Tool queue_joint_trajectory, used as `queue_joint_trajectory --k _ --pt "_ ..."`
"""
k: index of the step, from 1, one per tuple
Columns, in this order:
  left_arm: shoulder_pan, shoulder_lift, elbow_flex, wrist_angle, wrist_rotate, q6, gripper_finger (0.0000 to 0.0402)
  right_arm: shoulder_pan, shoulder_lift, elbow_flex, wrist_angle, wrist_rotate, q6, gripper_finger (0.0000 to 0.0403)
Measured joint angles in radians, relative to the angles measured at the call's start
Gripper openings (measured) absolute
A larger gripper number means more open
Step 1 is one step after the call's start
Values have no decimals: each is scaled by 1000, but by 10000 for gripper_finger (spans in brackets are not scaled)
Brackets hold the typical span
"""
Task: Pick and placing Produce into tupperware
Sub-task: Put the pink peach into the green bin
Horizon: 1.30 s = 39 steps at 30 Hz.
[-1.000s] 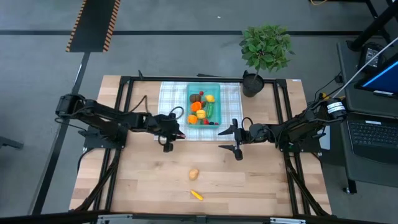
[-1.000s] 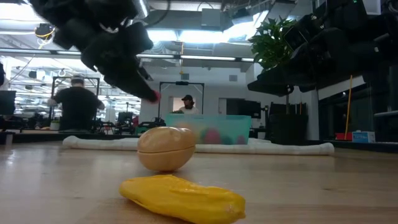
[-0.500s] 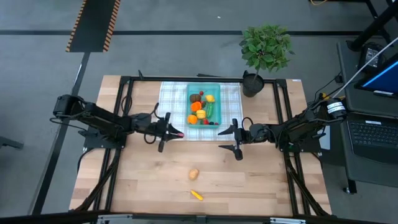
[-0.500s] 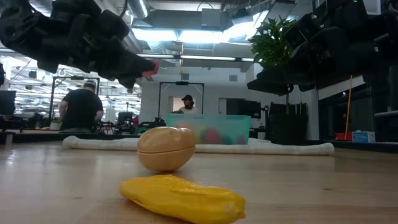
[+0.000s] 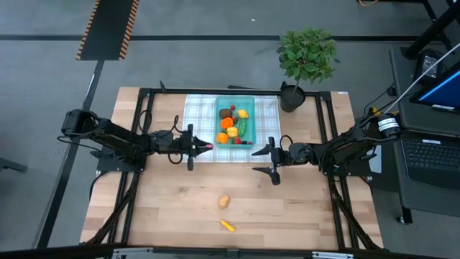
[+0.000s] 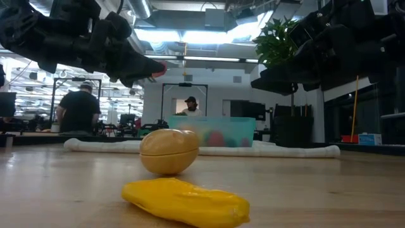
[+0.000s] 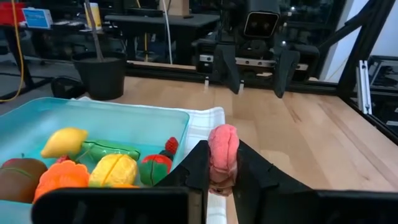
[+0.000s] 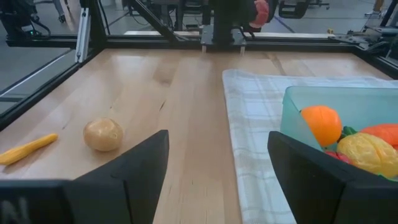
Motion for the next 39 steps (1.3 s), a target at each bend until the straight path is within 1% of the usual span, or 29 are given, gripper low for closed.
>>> queue_joint_trajectory --k 6,11,14,16,20,25,27,30,32,35,39 --pt "0 0 0 -1 0 -16 53 -1 0 0 0 0 -2 275" --pt "0 0 0 -1 -30 -15 37 -1 0 0 0 0 0 275" --pt "7 1 26 -22 -30 9 36 -1 0 0 0 0 0 275" --pt "26 7 62 -50 -30 10 39 -1 0 0 1 0 0 275" --pt "88 38 143 -166 -18 10 49 -1 0 0 11 1 0 275" --pt "166 108 253 -257 -11 4 35 -1 0 -1 99 0 -10 275" --pt "199 135 297 -265 31 2 35 -1 0 -1 121 0 -28 275" --pt "240 190 365 -277 153 -16 35 -1 0 -1 127 0 -45 275" --pt "256 235 412 -286 194 -23 40 -1 0 -1 127 0 -51 275" --pt "279 304 497 -361 202 -23 44 -1 0 -1 127 0 -51 275" --pt "304 400 607 -449 202 -21 34 -1 0 -1 127 -1 -51 275"
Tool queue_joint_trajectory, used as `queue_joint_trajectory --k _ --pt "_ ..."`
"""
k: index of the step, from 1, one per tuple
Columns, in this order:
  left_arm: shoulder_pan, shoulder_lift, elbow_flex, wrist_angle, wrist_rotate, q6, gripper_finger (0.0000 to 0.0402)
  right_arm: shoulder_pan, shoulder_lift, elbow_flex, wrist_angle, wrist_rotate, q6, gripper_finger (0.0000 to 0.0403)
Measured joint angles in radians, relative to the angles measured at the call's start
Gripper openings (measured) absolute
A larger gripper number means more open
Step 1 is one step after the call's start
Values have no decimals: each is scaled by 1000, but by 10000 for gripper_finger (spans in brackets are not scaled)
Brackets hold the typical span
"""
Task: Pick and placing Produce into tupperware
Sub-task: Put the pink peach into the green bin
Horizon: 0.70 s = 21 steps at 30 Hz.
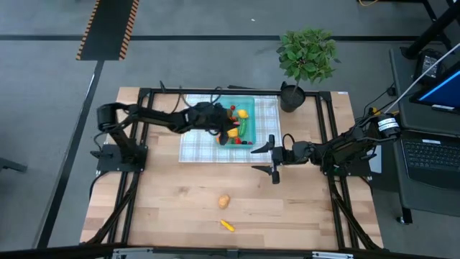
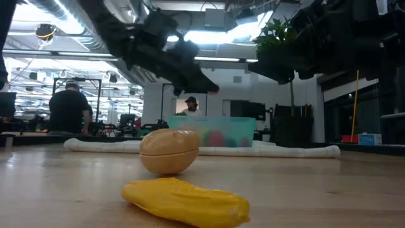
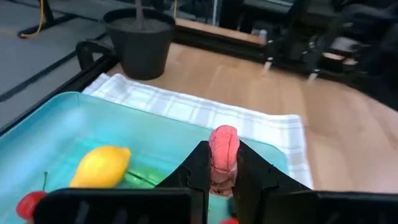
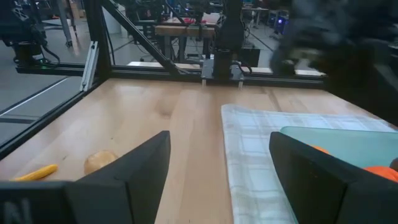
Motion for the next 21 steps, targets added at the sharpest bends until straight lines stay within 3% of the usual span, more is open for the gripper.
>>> queue_joint_trajectory --k 10,17,21 --pt "31 166 203 -139 71 9 55 0 0 0 -1 -2 -1 275" --pt "32 227 258 -165 69 40 48 0 0 0 -8 -2 0 275" --pt "31 232 260 -167 39 42 67 1 0 0 -13 -2 0 275"
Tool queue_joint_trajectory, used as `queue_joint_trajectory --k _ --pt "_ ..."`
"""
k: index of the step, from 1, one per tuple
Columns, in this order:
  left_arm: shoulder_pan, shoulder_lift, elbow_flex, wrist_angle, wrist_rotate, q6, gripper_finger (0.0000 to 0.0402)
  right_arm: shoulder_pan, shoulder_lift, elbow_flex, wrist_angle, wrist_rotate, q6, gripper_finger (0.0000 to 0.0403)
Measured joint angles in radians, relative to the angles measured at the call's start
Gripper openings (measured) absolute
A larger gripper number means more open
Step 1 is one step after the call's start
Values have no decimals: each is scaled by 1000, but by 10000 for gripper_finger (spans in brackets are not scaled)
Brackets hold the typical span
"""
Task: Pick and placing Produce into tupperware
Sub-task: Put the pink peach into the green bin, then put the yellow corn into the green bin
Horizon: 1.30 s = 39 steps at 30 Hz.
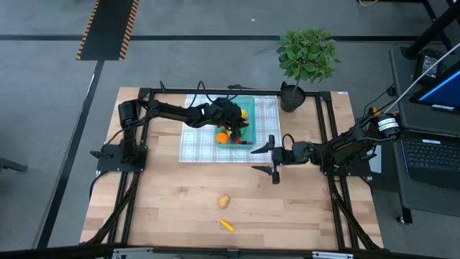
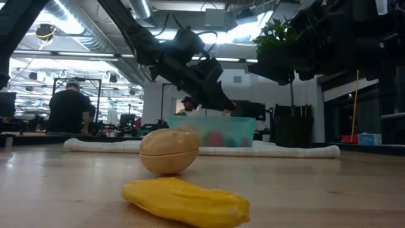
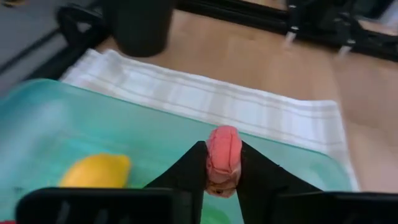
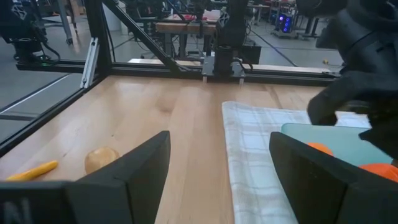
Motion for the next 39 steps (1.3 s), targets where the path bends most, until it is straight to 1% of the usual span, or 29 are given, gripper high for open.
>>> queue_joint_trajectory --k 4,8,10,14,17,19,22,26,28,32,34,36,39 --pt "-11 -1 0 4 -75 43 101 0 0 0 -2 0 1 275" --pt "-21 -1 0 6 -85 50 136 8 0 0 -2 0 0 275" --pt "-25 -1 0 8 -111 53 152 14 0 0 -2 0 0 275" --pt "-24 -1 0 14 -134 69 172 23 0 0 -3 0 0 275" --pt "-27 -8 0 1 -117 69 176 28 0 0 -3 0 1 275" --pt "-35 -17 -1 -2 -71 76 174 28 0 0 -3 0 1 275" --pt "-53 -51 -2 -59 1 93 167 28 -1 0 -3 0 3 275" --pt "-98 -121 -19 -130 -2 126 154 28 -1 0 -4 1 50 275" --pt "-125 -175 -63 -133 -13 139 148 28 -1 0 -7 0 73 275" --pt "-194 -316 -175 -117 -87 119 136 28 -1 0 -7 1 78 275" --pt "-241 -391 -245 -101 -160 114 131 27 -1 2 -7 1 76 275" --pt "-301 -457 -320 -60 -244 93 126 27 -1 5 -2 1 69 275" --pt "-393 -541 -414 20 -339 86 119 27 -1 17 -2 2 48 275"
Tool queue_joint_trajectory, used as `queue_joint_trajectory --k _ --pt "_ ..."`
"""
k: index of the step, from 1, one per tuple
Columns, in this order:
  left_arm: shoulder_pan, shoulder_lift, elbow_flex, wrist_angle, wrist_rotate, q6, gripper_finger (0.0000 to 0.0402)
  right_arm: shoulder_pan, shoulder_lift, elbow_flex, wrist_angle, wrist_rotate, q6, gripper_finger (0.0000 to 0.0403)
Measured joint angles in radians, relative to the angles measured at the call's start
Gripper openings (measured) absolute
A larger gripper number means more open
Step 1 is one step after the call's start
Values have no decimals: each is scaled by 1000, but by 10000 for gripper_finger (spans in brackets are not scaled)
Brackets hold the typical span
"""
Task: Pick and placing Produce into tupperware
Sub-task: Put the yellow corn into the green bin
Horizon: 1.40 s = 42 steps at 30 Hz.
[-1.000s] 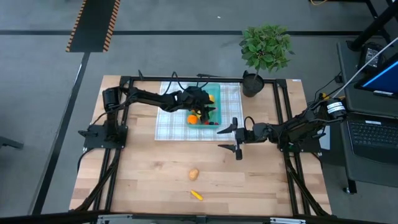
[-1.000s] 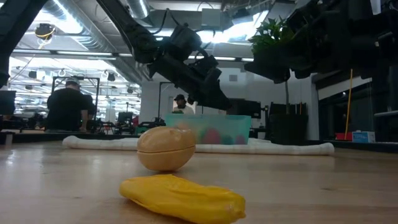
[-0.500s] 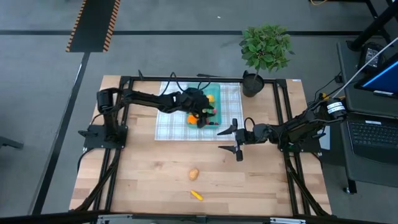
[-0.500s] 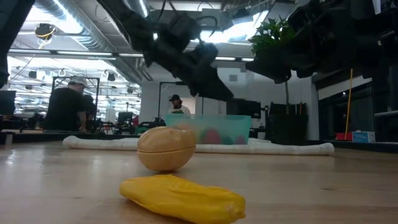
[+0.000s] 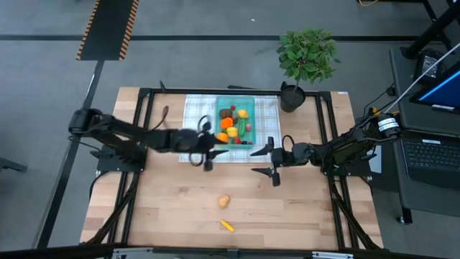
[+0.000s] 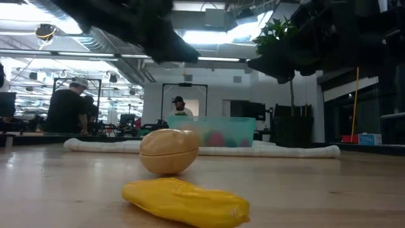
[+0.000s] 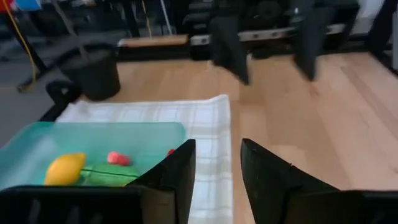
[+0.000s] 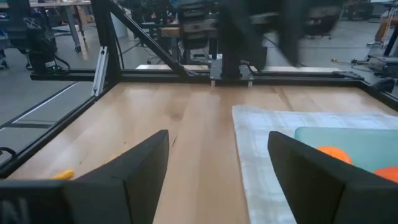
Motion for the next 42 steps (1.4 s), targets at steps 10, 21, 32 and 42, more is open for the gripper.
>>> queue_joint_trajectory --k 10,21,32,42 --pt "-272 -153 -169 72 -210 -41 100 0 0 44 -5 0 1 275" --pt "-523 -162 -236 69 -535 -95 81 32 0 183 -196 -1 -90 275" --pt "-627 -162 -236 50 -548 -98 61 108 64 522 -932 0 -37 275" --pt "-730 -162 -236 29 -589 -105 43 286 181 696 -1105 97 98 275"
